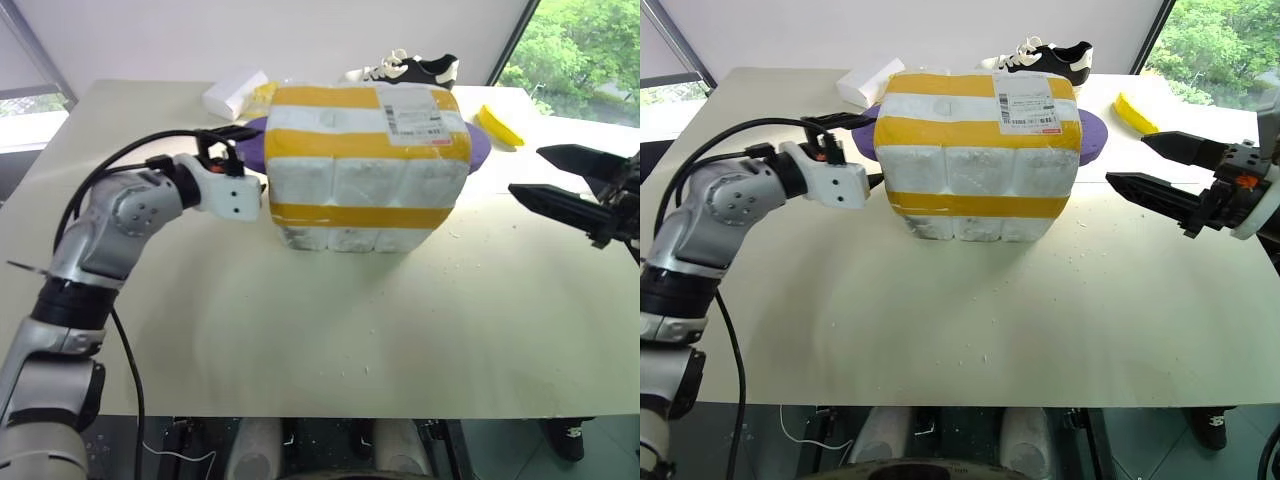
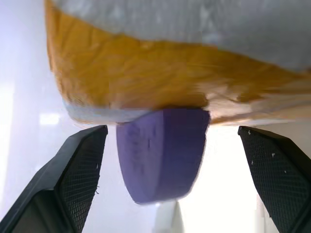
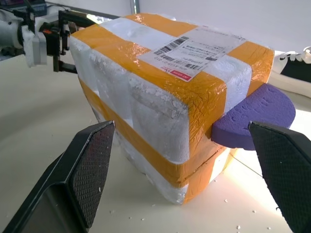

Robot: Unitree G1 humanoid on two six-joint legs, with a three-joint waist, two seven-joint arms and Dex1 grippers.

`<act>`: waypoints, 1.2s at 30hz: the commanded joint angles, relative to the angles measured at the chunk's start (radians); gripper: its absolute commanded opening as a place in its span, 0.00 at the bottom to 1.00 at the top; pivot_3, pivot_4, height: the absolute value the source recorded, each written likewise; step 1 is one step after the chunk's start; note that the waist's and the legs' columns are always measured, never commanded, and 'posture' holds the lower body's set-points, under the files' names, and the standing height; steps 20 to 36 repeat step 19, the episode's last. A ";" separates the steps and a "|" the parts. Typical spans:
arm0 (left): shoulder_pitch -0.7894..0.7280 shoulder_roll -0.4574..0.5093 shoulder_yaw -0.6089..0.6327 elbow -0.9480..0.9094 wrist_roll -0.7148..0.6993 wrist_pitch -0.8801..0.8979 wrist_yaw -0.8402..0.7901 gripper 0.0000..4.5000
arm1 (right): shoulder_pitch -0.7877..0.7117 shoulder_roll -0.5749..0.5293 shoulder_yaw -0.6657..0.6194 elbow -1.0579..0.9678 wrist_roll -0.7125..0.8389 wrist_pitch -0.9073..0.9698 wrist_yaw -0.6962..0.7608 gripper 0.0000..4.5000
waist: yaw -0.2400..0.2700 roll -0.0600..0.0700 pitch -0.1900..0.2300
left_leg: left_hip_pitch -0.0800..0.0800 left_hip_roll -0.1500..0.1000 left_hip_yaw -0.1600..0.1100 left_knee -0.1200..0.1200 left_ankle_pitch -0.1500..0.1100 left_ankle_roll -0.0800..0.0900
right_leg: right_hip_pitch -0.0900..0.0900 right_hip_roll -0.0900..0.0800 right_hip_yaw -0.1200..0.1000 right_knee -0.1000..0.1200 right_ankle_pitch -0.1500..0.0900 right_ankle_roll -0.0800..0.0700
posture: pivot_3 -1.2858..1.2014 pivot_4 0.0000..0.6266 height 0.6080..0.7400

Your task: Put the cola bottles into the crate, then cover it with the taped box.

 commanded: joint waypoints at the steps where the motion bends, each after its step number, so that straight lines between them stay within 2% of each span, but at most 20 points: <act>1: 0.034 0.039 0.151 -0.109 -0.275 0.200 -0.138 0.99 | 0.018 -0.007 -0.025 0.002 -0.014 -0.028 0.027 1.00 | 0.001 0.000 0.000 | 0.000 0.000 0.000 0.000 0.000 0.000 | 0.000 0.000 0.000 0.000 0.000 0.000 | 0.52 0.24 1.00; 4: 0.076 0.078 0.288 -0.159 -0.598 0.542 -0.282 0.99 | 0.034 -0.005 -0.019 0.015 -0.035 -0.045 0.046 1.00 | 0.000 0.000 0.000 | 0.000 0.001 0.000 0.000 0.000 0.000 | 0.001 0.000 0.000 0.000 0.000 0.000 | 0.52 0.24 1.00; 5: 0.080 0.098 0.353 -0.156 -0.747 0.678 -0.339 0.99 | 0.032 -0.004 -0.010 0.021 -0.039 -0.051 0.051 1.00 | -0.001 0.000 0.000 | 0.000 0.001 0.000 0.000 0.000 0.000 | 0.001 0.000 0.000 0.000 0.000 0.000 | 0.52 0.24 1.00; 7: 0.054 0.170 0.455 -0.091 -0.996 1.015 -0.421 0.99 | 0.024 -0.003 0.016 0.037 -0.056 -0.068 0.067 1.00 | -0.004 0.000 0.000 | 0.001 0.002 -0.001 0.000 0.000 0.000 | 0.001 0.000 0.000 0.001 -0.001 0.001 | 0.52 0.24 1.00; 8: 0.052 0.195 0.496 -0.058 -1.067 1.070 -0.479 0.99 | 0.022 -0.002 0.034 0.045 -0.070 -0.082 0.076 1.00 | -0.006 0.000 0.000 | 0.001 0.002 -0.001 0.000 0.000 -0.001 | 0.001 0.000 0.000 0.001 -0.001 0.002 | 0.52 0.24 1.00; 11: 0.057 0.266 0.485 0.040 -1.058 1.106 -0.537 0.99 | 0.025 -0.002 0.076 0.056 -0.103 -0.116 0.105 1.00 | -0.005 0.001 0.000 | 0.002 0.000 -0.001 0.000 0.000 -0.001 | 0.002 0.000 0.000 0.002 -0.002 0.003 | 0.52 0.24 1.00; 15: 0.094 0.332 0.478 0.081 -1.058 1.122 -0.612 0.99 | 0.029 0.015 0.131 0.054 -0.120 -0.149 0.150 1.00 | -0.003 0.001 0.000 | 0.003 -0.001 -0.001 0.000 0.000 -0.001 | 0.003 0.000 0.000 0.002 -0.002 0.003 | 0.52 0.24 1.00; 19: 0.117 0.343 0.484 0.042 -1.042 1.112 -0.590 0.99 | -0.016 0.032 0.179 0.082 -0.138 -0.166 0.157 1.00 | -0.001 0.001 0.000 | 0.003 -0.001 -0.001 0.000 0.000 -0.001 | 0.003 0.000 0.000 0.001 -0.002 0.002 | 0.52 0.24 1.00; 36: 0.117 0.343 0.484 0.042 -1.042 1.112 -0.590 0.99 | -0.016 0.032 0.179 0.082 -0.138 -0.166 0.157 1.00 | -0.001 0.001 0.000 | 0.003 -0.001 -0.001 0.000 0.000 -0.001 | 0.003 0.000 0.000 0.001 -0.002 0.002 | 0.52 0.24 1.00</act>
